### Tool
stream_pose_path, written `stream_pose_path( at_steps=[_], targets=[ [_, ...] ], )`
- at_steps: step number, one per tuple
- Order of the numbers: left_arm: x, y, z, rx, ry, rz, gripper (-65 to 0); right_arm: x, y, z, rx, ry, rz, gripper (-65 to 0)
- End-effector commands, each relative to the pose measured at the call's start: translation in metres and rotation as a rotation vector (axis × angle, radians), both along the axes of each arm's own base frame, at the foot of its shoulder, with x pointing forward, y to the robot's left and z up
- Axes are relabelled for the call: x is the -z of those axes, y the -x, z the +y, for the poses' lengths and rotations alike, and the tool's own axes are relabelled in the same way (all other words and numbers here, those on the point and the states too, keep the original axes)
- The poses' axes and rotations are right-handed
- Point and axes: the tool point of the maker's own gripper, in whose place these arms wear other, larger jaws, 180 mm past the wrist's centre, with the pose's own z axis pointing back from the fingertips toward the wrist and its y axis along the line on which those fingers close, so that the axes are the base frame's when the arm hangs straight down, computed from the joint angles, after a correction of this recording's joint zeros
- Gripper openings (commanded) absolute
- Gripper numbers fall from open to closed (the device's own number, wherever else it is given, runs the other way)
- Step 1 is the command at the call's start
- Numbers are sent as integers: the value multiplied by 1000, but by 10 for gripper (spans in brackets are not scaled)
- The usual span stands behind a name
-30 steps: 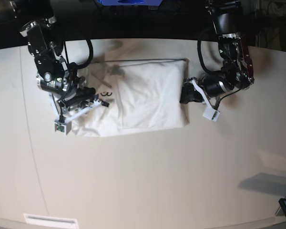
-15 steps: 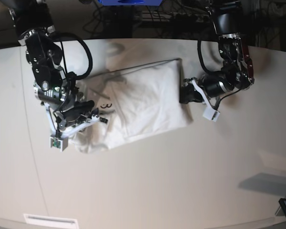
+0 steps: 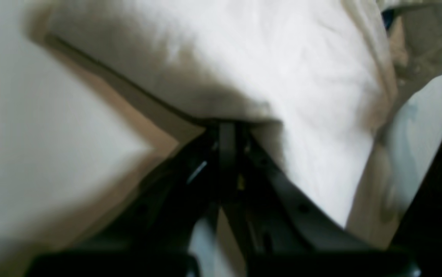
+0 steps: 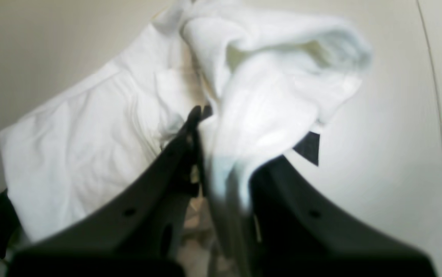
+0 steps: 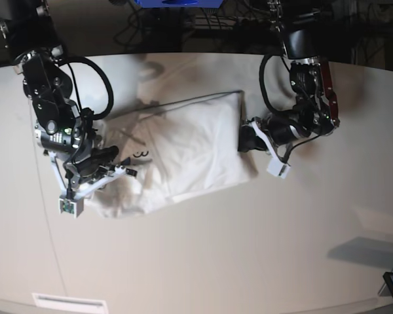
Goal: Fold the T-shirt properly
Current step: 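Bring the right gripper over the left gripper and stack the folds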
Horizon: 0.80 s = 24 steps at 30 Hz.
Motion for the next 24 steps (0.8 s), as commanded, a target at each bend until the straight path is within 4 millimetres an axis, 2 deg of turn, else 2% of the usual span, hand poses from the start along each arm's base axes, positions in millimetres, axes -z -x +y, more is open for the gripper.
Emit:
stream_pose_path(
  at_steps=[1, 5, 12, 24],
  targets=[
    [10, 2, 4, 21, -55, 50, -650, -19, -13, -5, 9, 18, -75, -650],
    [15, -9, -7, 18, -7, 79, -650, -23, -16, 9, -46, 32, -88, -650],
    [0, -32, -10, 17, 6, 38, -650, -31, -20, 29, -128, 62, -111, -650],
    [-1, -32, -25, 29, 31, 38, -650, -22, -8, 77, -263, 86, -108, -650]
  ],
)
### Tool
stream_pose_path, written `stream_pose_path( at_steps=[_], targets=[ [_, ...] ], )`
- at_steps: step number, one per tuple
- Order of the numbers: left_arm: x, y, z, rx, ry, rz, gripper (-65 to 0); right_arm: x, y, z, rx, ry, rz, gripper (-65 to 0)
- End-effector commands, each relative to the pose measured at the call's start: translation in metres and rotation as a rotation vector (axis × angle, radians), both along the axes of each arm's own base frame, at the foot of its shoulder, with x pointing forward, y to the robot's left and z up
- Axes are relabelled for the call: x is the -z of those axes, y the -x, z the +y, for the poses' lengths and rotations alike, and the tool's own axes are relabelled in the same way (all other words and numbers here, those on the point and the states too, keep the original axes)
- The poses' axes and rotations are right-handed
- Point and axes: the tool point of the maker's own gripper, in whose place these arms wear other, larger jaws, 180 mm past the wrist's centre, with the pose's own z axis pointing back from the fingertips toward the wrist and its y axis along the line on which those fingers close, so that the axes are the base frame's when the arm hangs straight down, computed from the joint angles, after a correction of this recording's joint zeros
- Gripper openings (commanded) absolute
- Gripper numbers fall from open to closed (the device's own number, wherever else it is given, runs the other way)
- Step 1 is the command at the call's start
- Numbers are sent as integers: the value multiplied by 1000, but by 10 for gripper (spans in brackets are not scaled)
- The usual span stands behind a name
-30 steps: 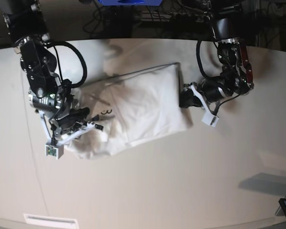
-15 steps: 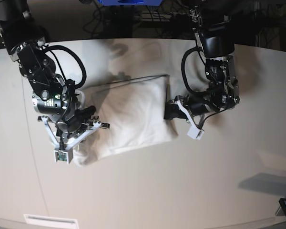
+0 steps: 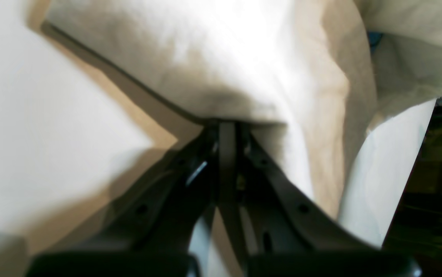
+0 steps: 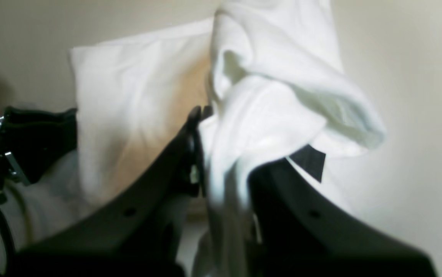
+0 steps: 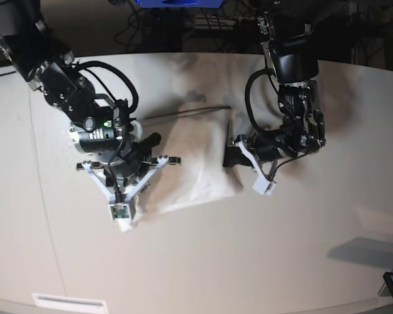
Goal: Fold the T-shirt properly
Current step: 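Bring the right gripper over the left gripper and stack the folds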
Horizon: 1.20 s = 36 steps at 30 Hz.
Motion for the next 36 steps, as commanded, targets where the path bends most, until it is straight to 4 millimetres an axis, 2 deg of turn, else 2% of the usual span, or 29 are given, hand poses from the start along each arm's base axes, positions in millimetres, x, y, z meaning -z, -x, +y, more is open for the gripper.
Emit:
stream_pose_path(
  at_steps=[1, 3, 7, 14, 25, 30, 33, 36],
  targets=[
    [1, 0, -4, 35, -37, 13, -650, -10, -7, 6, -8, 5, -51, -650],
    [2, 3, -13, 73, -48, 12, -650, -10, -5, 17, -29, 33, -75, -650],
    [2, 4, -14, 76, -45, 12, -650, -3, 2, 36, -74, 69, -85, -650],
    [2, 4, -4, 70, -63, 11, -650, 18, 1, 39, -56, 107, -33, -650],
    [3, 5, -2, 70, -66, 14, -650, 20, -1, 47, -60, 103, -24, -650],
    [3, 5, -2, 70, -66, 14, -650, 27, 6, 64, -132, 195, -65, -650],
    [4, 5, -2, 70, -67, 17, -650, 27, 3, 72, -126, 243, -96, -650],
    [5, 5, -1, 69, -68, 19, -650, 27, 12, 93, -171, 251, -103, -650]
  ],
)
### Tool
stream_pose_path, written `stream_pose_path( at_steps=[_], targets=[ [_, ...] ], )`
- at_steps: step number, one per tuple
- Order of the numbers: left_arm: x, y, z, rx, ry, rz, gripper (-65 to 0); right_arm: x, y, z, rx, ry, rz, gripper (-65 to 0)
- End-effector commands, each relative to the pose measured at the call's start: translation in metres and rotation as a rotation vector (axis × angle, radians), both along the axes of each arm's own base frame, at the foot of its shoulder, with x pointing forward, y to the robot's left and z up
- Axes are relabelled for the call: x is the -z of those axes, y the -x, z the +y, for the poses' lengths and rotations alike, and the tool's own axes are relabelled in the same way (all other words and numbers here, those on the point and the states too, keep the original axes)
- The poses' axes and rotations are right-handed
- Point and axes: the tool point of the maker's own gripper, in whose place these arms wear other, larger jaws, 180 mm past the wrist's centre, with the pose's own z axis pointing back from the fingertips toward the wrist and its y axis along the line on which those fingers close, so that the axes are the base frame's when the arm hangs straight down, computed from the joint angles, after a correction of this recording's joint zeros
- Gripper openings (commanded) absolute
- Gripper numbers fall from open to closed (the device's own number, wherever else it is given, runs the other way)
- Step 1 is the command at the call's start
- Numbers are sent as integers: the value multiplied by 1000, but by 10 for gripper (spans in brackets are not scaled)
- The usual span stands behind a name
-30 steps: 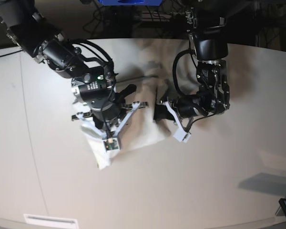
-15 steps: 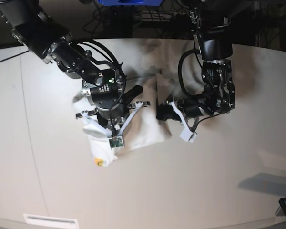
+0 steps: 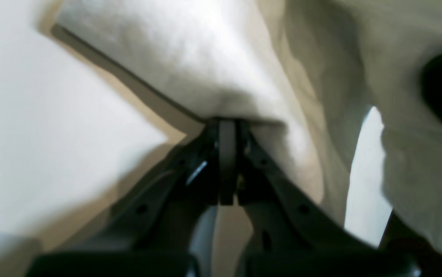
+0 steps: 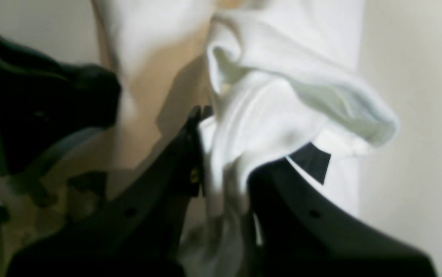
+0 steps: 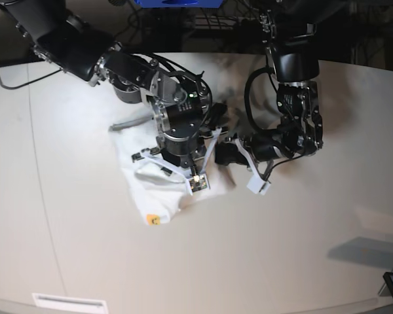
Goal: Fold the T-shirt properly
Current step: 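Bring the right gripper over the left gripper and stack the folds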
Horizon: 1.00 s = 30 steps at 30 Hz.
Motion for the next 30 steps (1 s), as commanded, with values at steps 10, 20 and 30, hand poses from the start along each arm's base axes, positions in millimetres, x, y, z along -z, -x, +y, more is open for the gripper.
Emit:
stream_pose_path(
  at_steps=[10, 20, 30],
  targets=[
    [5, 2, 12, 14, -61, 23, -650, -1, -6, 16, -27, 17, -28, -646],
    [4, 0, 12, 14, -64, 20, -650, 5, 20, 37, -107, 29, 20, -392],
    [4, -2, 27, 7, -92, 17, -650, -42, 49, 56, -166, -145, -35, -296]
  ],
)
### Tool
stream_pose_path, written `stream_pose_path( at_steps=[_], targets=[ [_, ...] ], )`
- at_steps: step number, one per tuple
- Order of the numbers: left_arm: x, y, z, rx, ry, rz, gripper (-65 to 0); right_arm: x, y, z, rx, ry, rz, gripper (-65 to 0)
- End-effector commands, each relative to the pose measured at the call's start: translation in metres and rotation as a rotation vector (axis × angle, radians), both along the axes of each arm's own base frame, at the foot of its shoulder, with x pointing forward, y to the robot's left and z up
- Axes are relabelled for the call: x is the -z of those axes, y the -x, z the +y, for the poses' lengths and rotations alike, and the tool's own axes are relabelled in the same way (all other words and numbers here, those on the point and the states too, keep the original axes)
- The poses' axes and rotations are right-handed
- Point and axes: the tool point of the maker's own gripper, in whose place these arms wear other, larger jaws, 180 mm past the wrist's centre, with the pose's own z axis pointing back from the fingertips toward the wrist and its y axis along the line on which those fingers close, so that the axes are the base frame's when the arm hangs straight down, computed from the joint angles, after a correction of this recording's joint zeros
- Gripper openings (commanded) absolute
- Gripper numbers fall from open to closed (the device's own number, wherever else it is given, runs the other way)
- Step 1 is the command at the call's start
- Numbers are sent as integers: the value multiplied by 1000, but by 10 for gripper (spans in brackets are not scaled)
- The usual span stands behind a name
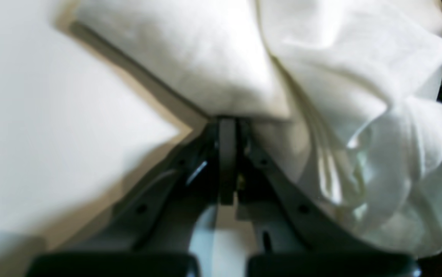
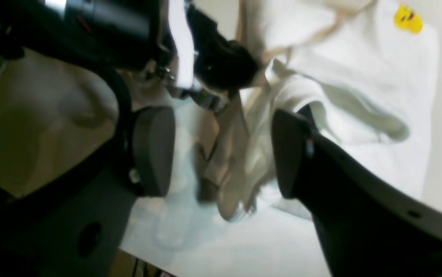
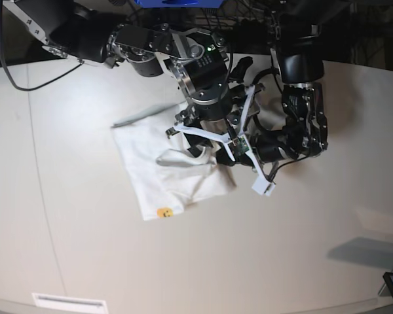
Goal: Fold the T-shirt properly
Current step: 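Bring the right gripper over the left gripper and stack the folds, then release both grippers and lift them off the folded shirt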
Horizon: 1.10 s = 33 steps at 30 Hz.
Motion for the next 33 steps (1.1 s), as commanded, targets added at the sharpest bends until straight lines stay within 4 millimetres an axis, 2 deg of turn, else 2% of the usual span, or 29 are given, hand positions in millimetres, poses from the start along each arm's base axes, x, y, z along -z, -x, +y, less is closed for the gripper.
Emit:
stream_pose_path(
  at_steps=[1, 4, 7, 8, 10, 11, 12, 15, 17, 21, 26, 33],
  targets=[
    [4, 1, 15, 9, -74, 22, -650, -24, -16, -3, 32, -33, -93, -306],
    [6, 2, 28, 4, -100, 26, -650, -31, -26, -22, 74, -7, -165, -309],
    [6, 4, 43, -2, -133, 28, -650, -35, -46, -50, 171, 12, -195, -315],
    [9, 9, 51, -5, -147, 37, -650, -32, -50, -63, 206, 23, -188, -338],
    [13, 16, 64, -15, -171, 49, -650, -34, -61, -86, 279, 24, -198, -473],
    [11, 16, 73, -33, -179, 45, -650, -36, -68, -99, 320, 19, -211, -575],
    [12, 21, 79, -49, -184, 48, -650, -36, -73, -110, 356, 21, -222, -646],
    [5, 30, 104, -94, -223, 25, -650, -36, -81, -141, 455, 15, -244, -621],
    [-5, 34, 116, -102, -263, -8, -650, -30, -78, -150, 486, 15, -242, -641],
    [-26, 44, 133, -106, -341, -77, -650, -17, -65, -150, 498, 9, -224, -647],
    [-50, 60, 159, -172, -411, -138, -650, -12, -60, -155, 585, -46, -212, -650],
    [-57, 72, 184, -245, -441, -141, -650, -2, -69, -167, 661, -38, -191, -650]
  ],
)
